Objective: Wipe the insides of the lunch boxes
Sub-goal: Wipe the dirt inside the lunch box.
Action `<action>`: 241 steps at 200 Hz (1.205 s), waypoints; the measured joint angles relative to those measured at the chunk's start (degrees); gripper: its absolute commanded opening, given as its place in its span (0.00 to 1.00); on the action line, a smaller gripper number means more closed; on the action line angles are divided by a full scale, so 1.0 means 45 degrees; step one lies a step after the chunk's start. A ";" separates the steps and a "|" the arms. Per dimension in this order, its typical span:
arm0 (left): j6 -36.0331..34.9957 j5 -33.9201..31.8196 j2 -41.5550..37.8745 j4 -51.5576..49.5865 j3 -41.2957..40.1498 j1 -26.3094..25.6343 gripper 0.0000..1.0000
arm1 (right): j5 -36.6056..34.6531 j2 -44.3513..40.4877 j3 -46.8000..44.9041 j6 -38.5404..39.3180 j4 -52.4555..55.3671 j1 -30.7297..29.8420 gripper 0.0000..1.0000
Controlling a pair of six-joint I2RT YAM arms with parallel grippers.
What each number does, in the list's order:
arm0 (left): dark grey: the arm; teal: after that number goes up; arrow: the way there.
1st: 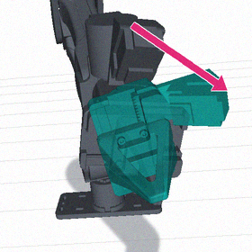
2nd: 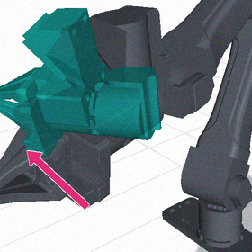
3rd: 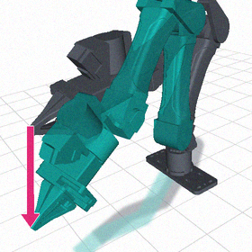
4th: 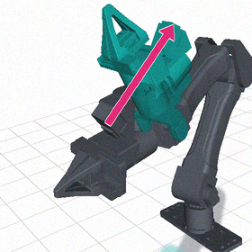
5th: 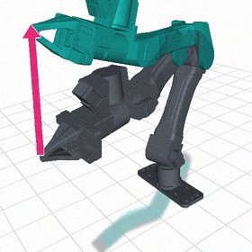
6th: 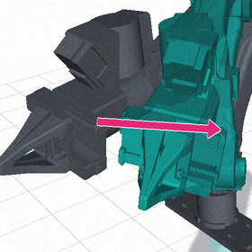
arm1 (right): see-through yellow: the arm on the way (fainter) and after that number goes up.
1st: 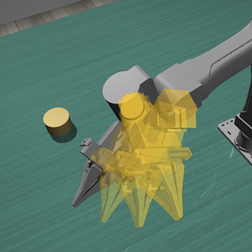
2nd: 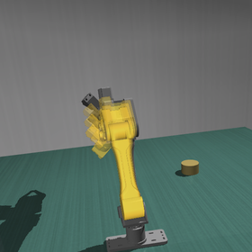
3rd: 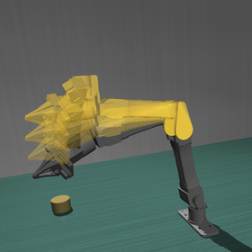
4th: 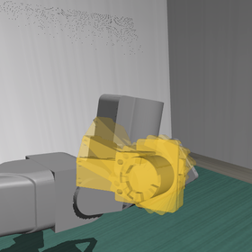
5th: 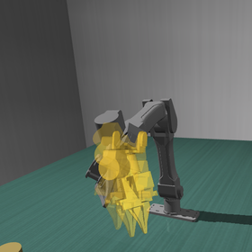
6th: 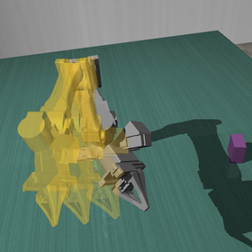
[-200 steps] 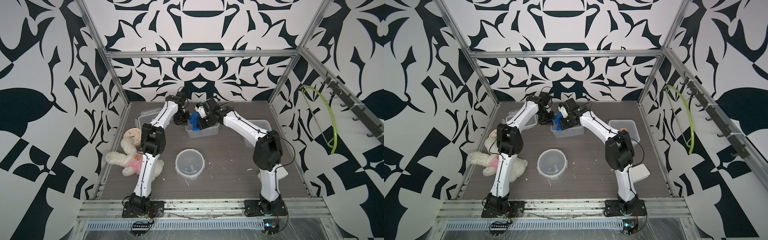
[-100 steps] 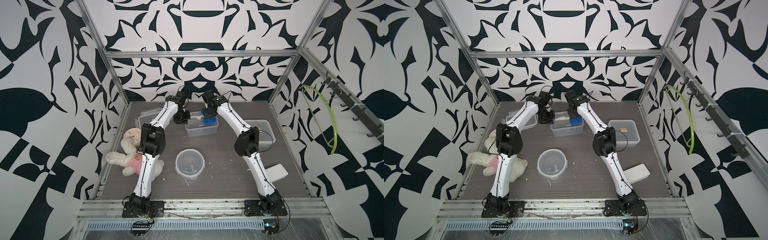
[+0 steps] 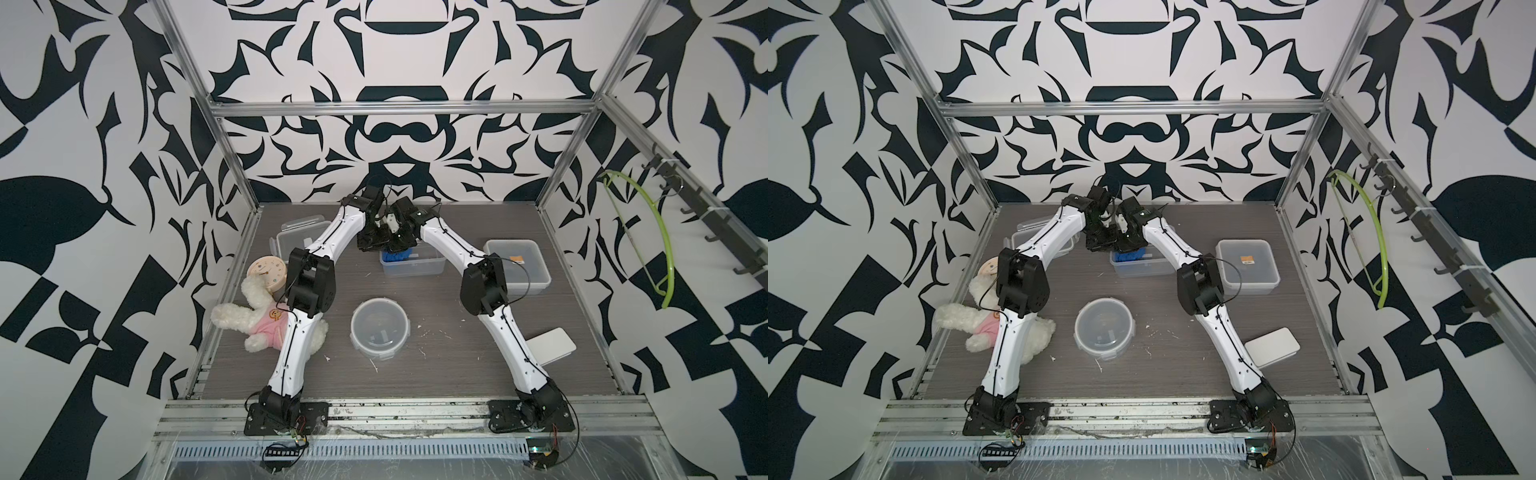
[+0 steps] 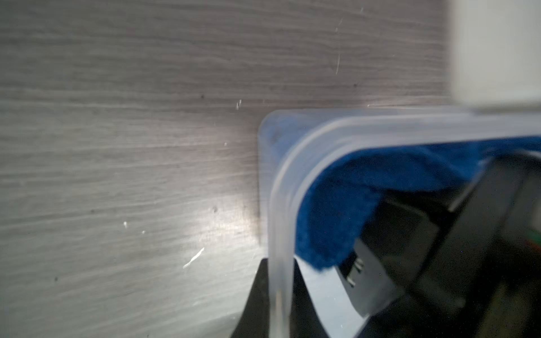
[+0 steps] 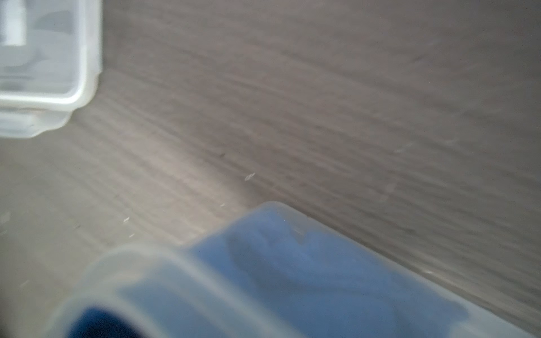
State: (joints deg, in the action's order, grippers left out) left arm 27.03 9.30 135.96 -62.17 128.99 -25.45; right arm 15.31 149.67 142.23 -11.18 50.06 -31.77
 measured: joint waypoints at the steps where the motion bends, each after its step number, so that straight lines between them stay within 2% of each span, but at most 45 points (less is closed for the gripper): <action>1: 0.0000 -0.0010 0.0000 0.0000 0.0000 0.0000 0.02 | 0.0078 -0.0034 -0.0068 0.0044 -0.0010 0.0010 0.00; 18: -0.0029 0.0063 0.0010 -0.0073 0.0024 0.0010 0.02 | 0.0617 -0.0627 -0.1404 0.0544 0.0083 0.0083 0.00; 43: -0.0219 0.0170 0.0019 -0.0185 0.0058 0.0039 0.02 | 0.0272 -0.2579 -0.4095 0.1384 0.0481 0.0170 0.00; 66: -0.0578 0.0214 0.0034 -0.0515 0.0068 -0.0005 0.02 | -0.1758 -0.3905 -0.5751 0.1535 0.1345 0.0539 0.00; 90: -0.0670 0.0092 0.0034 -0.0379 0.0117 0.0005 0.03 | -0.4352 -0.4289 -0.6169 0.1379 0.2147 0.1321 0.00; 108: -0.0544 0.0146 0.0034 -0.0126 0.0117 -0.0058 0.03 | -0.5081 -0.4653 -0.6314 0.0962 0.1433 0.1676 0.00; 124: -0.0563 -0.0078 0.0034 -0.0131 0.0078 -0.0058 0.03 | -0.4663 -0.5484 -0.6955 0.0724 0.0423 0.1749 0.00; 154: -0.0661 -0.0369 0.0024 -0.0204 -0.0102 0.0219 0.03 | -0.2331 -0.7888 -0.8582 -0.0403 -0.2895 0.2113 0.00; 170: -0.0675 -0.0393 0.0024 -0.0199 -0.0107 0.0291 0.03 | -0.1953 -0.8364 -0.8184 -0.0850 -0.4095 0.2123 0.00; 186: -0.0685 -0.0452 0.0019 -0.0214 -0.0107 0.0321 0.03 | -0.1710 -0.7805 -0.6504 -0.1107 -0.4726 0.2055 0.00; 217: -0.0680 -0.0505 0.0019 -0.0257 -0.0034 0.0248 0.03 | -0.1355 -0.4736 -0.2438 -0.1156 -0.5105 0.1001 0.00; 241: -0.0670 -0.0510 0.0019 -0.0287 0.0000 0.0233 0.04 | -0.0986 -0.2380 -0.0942 -0.1175 -0.4503 0.0058 0.00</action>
State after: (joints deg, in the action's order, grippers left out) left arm 24.01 7.01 136.05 -63.46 128.99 -24.40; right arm 10.87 138.96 137.99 -16.47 29.80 -31.51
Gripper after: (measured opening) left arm 0.111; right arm 0.063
